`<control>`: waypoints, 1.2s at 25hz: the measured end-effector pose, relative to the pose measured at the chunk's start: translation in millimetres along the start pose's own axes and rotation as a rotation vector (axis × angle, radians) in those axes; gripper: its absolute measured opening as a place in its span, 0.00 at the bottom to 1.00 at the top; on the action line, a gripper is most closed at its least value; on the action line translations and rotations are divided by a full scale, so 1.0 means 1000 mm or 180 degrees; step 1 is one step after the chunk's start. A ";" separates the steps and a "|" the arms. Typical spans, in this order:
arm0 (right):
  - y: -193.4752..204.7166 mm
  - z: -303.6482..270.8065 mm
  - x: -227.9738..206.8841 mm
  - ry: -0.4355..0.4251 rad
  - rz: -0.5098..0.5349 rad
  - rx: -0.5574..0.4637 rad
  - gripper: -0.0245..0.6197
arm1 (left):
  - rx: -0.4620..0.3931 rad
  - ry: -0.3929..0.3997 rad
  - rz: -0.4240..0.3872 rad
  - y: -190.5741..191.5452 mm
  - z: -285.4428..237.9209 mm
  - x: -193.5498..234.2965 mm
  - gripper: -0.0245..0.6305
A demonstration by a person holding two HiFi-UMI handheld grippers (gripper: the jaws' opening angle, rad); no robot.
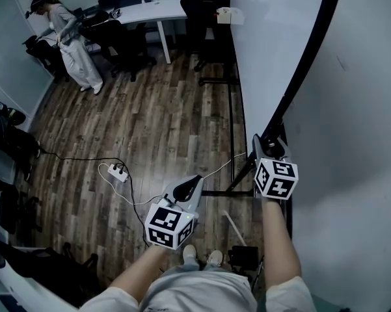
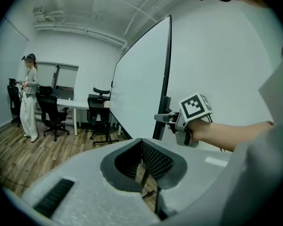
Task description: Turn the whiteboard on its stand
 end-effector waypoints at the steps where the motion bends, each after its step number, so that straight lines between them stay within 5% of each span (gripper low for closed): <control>1: 0.000 0.000 0.001 0.0002 0.0014 0.0002 0.33 | -0.0004 -0.0009 0.0002 0.000 0.002 0.001 0.05; 30: 0.010 0.047 0.017 0.0015 0.0075 0.0029 0.33 | -0.0029 0.0036 -0.0003 0.010 0.054 -0.026 0.05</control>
Point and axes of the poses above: the fingertips, and each gripper's own axes: z backward along the fingers, x to its left, y out of its underside, the point moved 4 cm from there along z, backward along the fingers, and after that the axes turned 9 degrees about -x, right-handed, at the moved point
